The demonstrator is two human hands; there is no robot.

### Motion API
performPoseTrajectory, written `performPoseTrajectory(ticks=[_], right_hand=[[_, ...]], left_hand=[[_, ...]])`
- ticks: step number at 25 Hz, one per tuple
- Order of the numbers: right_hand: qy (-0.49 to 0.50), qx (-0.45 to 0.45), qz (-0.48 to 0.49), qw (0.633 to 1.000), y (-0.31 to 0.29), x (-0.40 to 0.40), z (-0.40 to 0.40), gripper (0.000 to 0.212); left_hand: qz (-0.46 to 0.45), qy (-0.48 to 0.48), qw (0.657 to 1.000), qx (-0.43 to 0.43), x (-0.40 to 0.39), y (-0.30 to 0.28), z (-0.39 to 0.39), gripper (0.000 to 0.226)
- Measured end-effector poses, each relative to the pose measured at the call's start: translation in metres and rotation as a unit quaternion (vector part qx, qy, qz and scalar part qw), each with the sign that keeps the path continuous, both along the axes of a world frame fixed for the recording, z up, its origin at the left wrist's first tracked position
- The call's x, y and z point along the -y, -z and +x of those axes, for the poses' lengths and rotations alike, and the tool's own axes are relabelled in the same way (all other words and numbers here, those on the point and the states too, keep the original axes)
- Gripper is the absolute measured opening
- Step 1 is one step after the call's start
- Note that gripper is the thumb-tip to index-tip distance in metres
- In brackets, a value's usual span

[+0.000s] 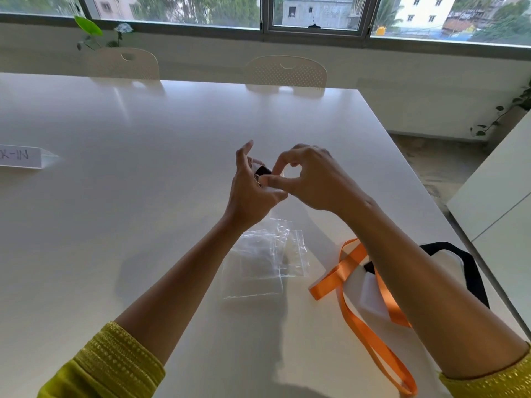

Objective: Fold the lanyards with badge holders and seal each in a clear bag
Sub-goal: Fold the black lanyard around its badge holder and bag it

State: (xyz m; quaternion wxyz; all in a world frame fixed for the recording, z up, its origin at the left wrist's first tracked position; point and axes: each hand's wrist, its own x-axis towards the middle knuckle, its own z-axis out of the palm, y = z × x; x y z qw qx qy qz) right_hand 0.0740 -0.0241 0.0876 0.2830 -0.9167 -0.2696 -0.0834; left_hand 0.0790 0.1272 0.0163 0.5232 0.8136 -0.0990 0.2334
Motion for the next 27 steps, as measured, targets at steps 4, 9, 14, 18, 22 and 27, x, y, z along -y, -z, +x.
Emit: performPoseTrajectory(ticks=[4, 9, 14, 18, 22, 27], right_hand=[[0.025, -0.028, 0.033, 0.999, 0.015, 0.011, 0.001, 0.013], [0.066, -0.132, 0.186, 0.971, 0.032, 0.023, 0.007, 0.008], [0.036, -0.164, 0.349, 0.922, 0.055, 0.031, 0.008, 0.011], [0.014, -0.203, 0.468, 0.86, 0.068, 0.027, -0.002, 0.037], [0.015, -0.199, 0.504, 0.84, 0.075, 0.026, -0.009, 0.034], [0.04, -0.2, 0.517, 0.831, 0.081, 0.024, -0.007, 0.016]], left_hand=[[-0.043, 0.043, 0.997, -0.056, -0.007, -0.003, -0.002, 0.099], [-0.205, 0.137, 0.948, -0.204, -0.016, -0.004, -0.011, 0.077], [-0.394, 0.114, 0.879, -0.245, -0.017, 0.006, -0.02, 0.035], [-0.413, 0.092, 0.878, -0.224, -0.012, 0.009, -0.025, 0.013], [-0.415, 0.079, 0.879, -0.221, -0.011, 0.009, -0.025, 0.011], [-0.413, 0.059, 0.884, -0.212, -0.005, 0.011, -0.028, 0.012]])
